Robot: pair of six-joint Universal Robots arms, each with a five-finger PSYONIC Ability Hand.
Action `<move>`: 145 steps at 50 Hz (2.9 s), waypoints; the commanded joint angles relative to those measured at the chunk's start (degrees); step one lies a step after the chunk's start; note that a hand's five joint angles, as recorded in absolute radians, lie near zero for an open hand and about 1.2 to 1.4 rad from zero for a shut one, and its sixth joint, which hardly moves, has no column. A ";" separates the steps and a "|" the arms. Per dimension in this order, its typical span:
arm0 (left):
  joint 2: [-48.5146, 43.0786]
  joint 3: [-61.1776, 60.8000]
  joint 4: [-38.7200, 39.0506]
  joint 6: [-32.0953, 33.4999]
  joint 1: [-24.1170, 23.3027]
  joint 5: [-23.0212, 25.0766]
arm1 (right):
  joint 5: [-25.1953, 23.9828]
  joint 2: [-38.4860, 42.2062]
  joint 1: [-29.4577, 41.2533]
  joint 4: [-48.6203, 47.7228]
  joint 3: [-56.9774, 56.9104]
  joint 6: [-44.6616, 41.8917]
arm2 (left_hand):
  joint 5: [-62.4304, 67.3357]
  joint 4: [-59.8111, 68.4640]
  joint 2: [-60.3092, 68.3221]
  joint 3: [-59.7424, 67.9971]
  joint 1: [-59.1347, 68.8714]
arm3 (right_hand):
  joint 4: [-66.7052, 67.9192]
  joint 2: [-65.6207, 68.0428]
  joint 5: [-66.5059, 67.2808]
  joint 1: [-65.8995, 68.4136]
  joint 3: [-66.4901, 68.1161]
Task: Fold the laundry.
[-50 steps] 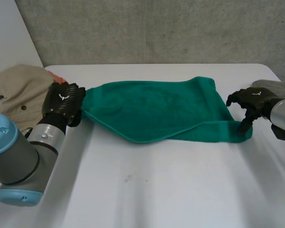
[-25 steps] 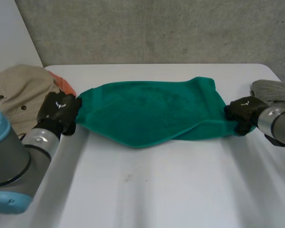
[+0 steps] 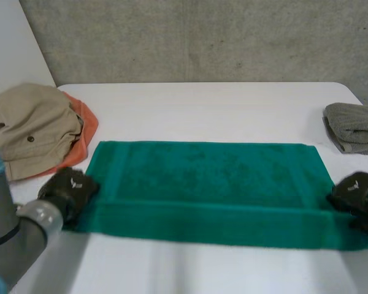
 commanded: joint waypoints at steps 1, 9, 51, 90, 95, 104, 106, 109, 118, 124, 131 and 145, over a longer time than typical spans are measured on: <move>-10.81 12.67 12.06 -0.40 -2.07 -0.45 | 3.63 7.38 8.76 -10.67 -11.30 6.20 | 13.87 11.18 11.27 11.66 14.36 | 11.95 12.54 12.98 22.81 12.32; -16.71 38.41 23.48 -1.02 -3.13 -0.45 | 7.06 11.34 14.40 -28.76 -34.42 13.49 | 13.87 11.18 11.27 11.66 14.36 | 11.95 12.54 12.98 22.81 12.32; -5.56 -2.40 15.54 -7.80 -1.46 -0.89 | 0.38 1.60 8.08 -10.89 -0.17 13.95 | 13.87 11.18 11.27 11.66 14.36 | 11.95 12.54 12.98 22.81 12.32; -31.20 29.02 28.43 -3.56 -3.30 -7.03 | 8.55 25.13 15.54 -42.14 -20.54 5.06 | 13.87 11.18 11.27 11.66 14.36 | 11.95 12.54 12.98 22.81 12.32; -35.26 34.23 28.96 -3.74 -3.92 -7.31 | 8.90 32.68 16.42 -44.17 -28.27 5.41 | 13.87 11.18 11.27 11.66 14.36 | 11.95 12.54 12.98 22.81 12.32; -35.17 34.06 30.45 -3.74 -7.17 -7.22 | 13.21 32.53 18.62 -44.52 -28.90 10.23 | -56.13 -58.82 -58.73 -58.34 -55.64 | -58.05 -57.46 -57.02 -47.19 -57.68; -34.47 32.83 30.45 -3.83 -8.05 -7.22 | 13.48 28.77 18.36 -44.08 -26.28 14.52 | -56.13 -58.82 -58.73 -58.34 -55.64 | -58.05 -57.46 -57.02 -47.19 -57.68; -30.26 30.11 30.37 -3.83 -8.40 -7.31 | 12.95 23.93 18.00 -43.64 -22.85 19.46 | -56.13 -58.82 -58.73 -58.34 -55.64 | -58.05 -57.46 -57.02 -47.19 -57.68; -21.38 20.71 30.45 -7.43 -9.54 -7.13 | 8.65 10.74 14.94 -29.26 -12.83 30.46 | -56.13 -58.82 -58.73 -58.34 -55.64 | -58.05 -57.46 -57.02 -47.19 -57.68; -19.09 15.87 30.54 -11.21 -10.25 -7.04 | 5.31 10.81 10.80 -20.88 -9.39 30.81 | -56.13 -58.82 -58.73 -58.34 -55.64 | -58.05 -57.46 -57.02 -47.19 -57.68; -19.35 14.55 30.54 -11.39 -10.33 -6.96 | 5.30 15.64 9.30 -26.06 -7.98 30.02 | -56.13 -58.82 -58.73 -58.34 -55.64 | -42.05 -41.47 -41.02 -31.19 -41.69; -15.66 12.00 30.45 -11.57 -10.16 -6.95 | 6.88 11.79 -1.58 -28.70 -6.31 20.91 | -56.13 -58.82 -58.73 -58.34 -55.64 | 11.95 12.54 12.98 22.81 12.32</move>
